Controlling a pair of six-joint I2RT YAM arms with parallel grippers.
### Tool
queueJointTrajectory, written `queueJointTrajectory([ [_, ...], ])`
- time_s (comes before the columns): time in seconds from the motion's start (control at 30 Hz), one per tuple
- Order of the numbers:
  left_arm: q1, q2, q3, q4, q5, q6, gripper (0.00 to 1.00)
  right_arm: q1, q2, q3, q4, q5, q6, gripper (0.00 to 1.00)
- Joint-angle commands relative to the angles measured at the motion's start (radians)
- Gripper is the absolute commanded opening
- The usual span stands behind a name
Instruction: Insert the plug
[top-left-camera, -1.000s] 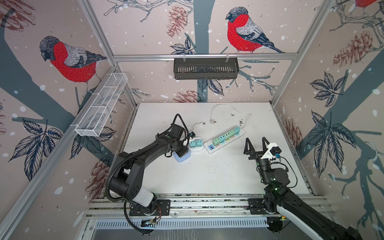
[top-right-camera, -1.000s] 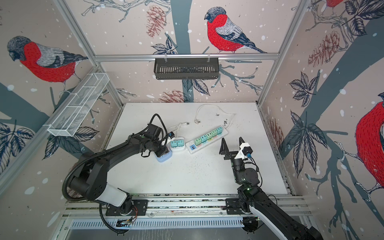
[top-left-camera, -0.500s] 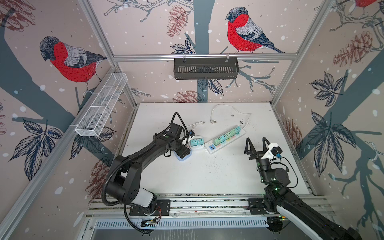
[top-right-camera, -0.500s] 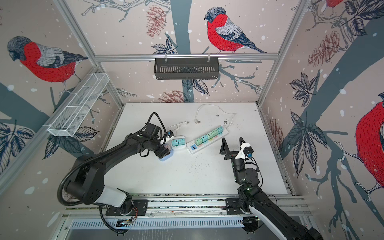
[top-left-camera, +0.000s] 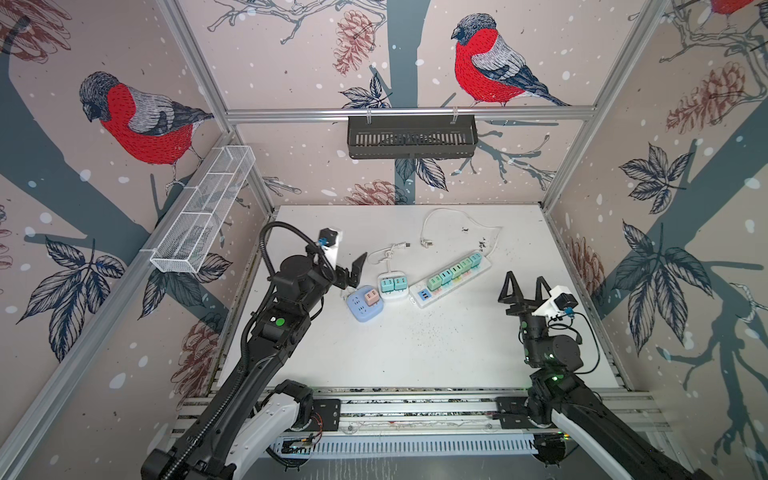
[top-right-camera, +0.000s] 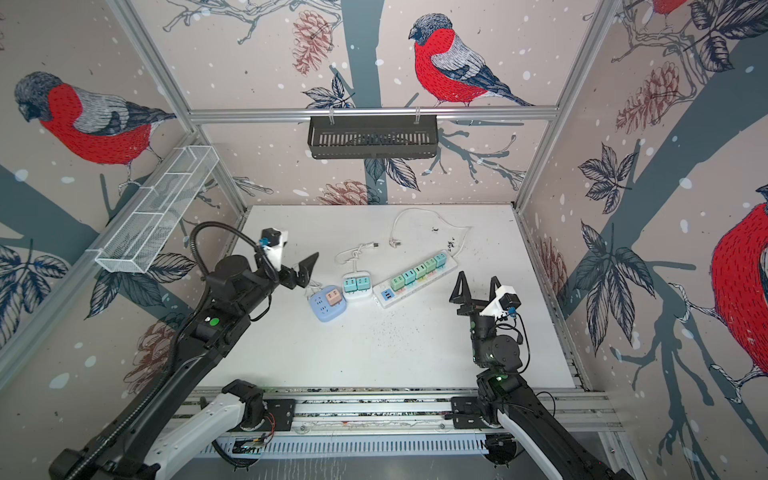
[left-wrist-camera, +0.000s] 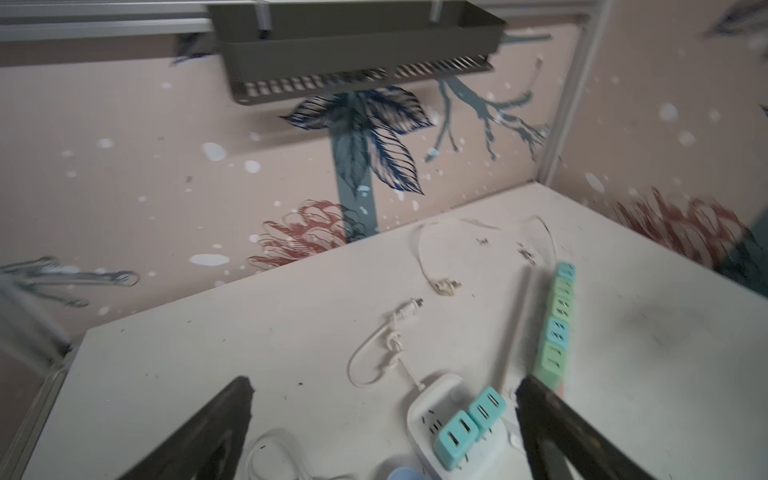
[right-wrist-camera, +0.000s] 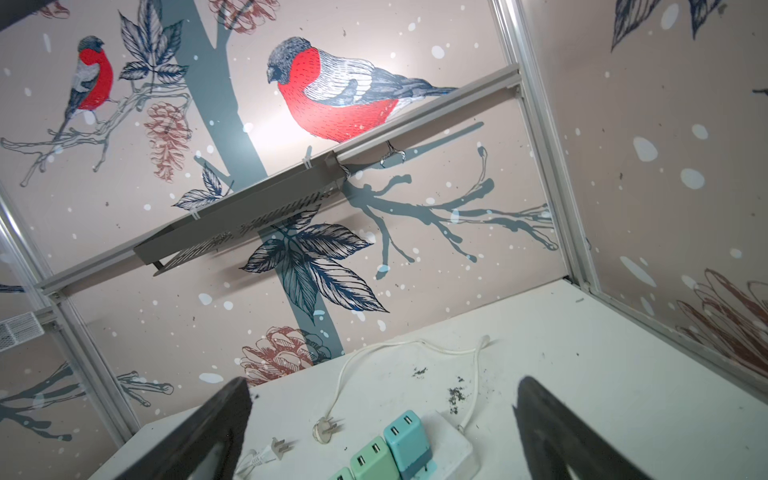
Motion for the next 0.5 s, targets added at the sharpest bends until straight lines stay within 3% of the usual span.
queueJointTrajectory([
  [0.0, 0.036, -0.027, -0.089, 0.204, -0.174, -0.287, 0.98, -0.036, -0.020, -0.056, -0.160, 0.098, 0.132, 1.00],
  [0.07, 0.036, -0.022, -0.203, 0.336, -0.218, -0.239, 0.98, -0.084, -0.005, -0.027, -0.229, 0.172, 0.218, 1.00],
  [0.2, 0.037, 0.060, -0.343, 0.535, -0.283, -0.047, 0.98, -0.193, 0.076, 0.091, -0.321, 0.047, 0.409, 1.00],
  [0.23, 0.038, 0.082, -0.365, 0.569, -0.327, 0.009, 0.98, -0.207, 0.122, 0.129, -0.313, 0.012, 0.412, 1.00],
  [0.3, 0.048, 0.134, -0.410, 0.648, -0.415, 0.074, 0.98, -0.213, 0.242, 0.229, -0.339, 0.051, 0.356, 1.00],
  [0.4, 0.107, 0.232, -0.463, 0.738, -0.446, 0.104, 0.97, -0.244, 0.459, 0.370, -0.423, 0.168, 0.261, 1.00],
  [0.47, 0.137, 0.303, -0.480, 0.802, -0.428, 0.105, 0.97, -0.283, 0.601, 0.391, -0.364, 0.168, 0.191, 1.00],
])
